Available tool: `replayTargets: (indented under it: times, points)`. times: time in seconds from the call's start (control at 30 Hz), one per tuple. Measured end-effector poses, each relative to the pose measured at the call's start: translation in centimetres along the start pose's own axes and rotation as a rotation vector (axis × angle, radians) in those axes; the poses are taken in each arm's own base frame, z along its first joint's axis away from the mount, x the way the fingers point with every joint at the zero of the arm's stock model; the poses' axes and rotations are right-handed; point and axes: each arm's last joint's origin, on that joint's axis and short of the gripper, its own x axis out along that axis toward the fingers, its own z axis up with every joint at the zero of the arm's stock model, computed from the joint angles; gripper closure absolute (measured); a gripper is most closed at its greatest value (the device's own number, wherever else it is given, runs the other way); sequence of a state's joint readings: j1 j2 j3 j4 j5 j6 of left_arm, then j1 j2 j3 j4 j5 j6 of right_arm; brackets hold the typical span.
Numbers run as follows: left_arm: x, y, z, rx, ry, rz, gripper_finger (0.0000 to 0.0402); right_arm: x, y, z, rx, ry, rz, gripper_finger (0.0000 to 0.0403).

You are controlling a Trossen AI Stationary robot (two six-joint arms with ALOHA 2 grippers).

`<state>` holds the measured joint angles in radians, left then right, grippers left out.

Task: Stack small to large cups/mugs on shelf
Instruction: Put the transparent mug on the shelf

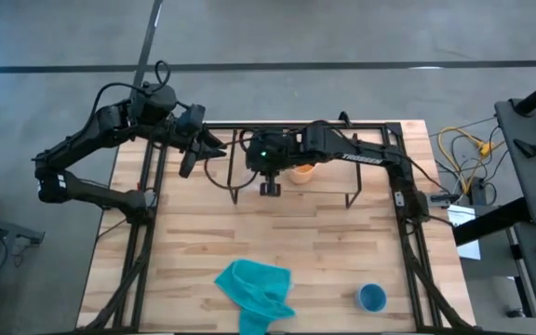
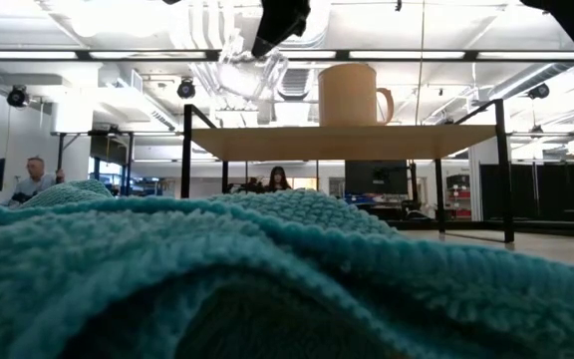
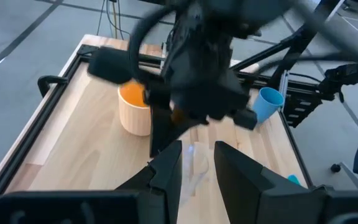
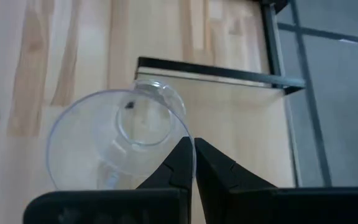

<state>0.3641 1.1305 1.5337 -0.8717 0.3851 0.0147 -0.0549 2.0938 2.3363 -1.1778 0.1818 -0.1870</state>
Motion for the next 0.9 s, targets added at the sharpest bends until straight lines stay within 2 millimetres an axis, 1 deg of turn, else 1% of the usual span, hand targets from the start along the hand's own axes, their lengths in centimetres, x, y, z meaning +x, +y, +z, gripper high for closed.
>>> replayTargets:
  times: [0.1,0.17,0.37,0.47,0.6,0.7,0.77,0.83,0.9]
  points:
    - [0.0,0.0,0.0,0.001,0.001,0.000,0.0320,-0.8,-0.7,-0.1,0.018,-0.008,-0.039,0.0394]
    - [0.0,0.0,0.0,0.005,0.001,0.000,0.0320,-0.9,-1.2,-0.3,0.034,0.007,-0.061,0.0394]
    - [0.0,0.0,0.0,0.018,0.001,0.000,0.0320,-0.4,-2.7,-1.2,0.075,0.070,-0.083,0.0394]
    - [0.0,0.0,0.0,0.017,0.002,0.000,0.0320,0.1,-3.1,-1.3,0.082,0.080,-0.087,0.0394]
    - [0.1,0.0,-0.1,0.013,0.013,-0.001,0.0320,0.2,-3.3,-1.4,0.090,0.082,-0.089,0.0394]
    - [0.6,0.2,-0.3,0.001,0.042,0.002,0.0320,0.1,-3.3,-1.6,0.093,0.107,-0.084,0.0394]
    - [1.1,0.6,-0.7,-0.016,0.093,0.038,0.0320,0.1,-3.4,-1.7,0.101,0.116,-0.083,0.0394]
    - [1.9,1.0,-1.2,-0.028,0.164,0.091,0.0320,0.1,-3.4,-1.8,0.104,0.118,-0.083,0.0394]
    - [2.9,1.5,-1.5,-0.024,0.218,0.105,0.0320,0.1,-3.4,-1.8,0.105,0.118,-0.084,0.0394]
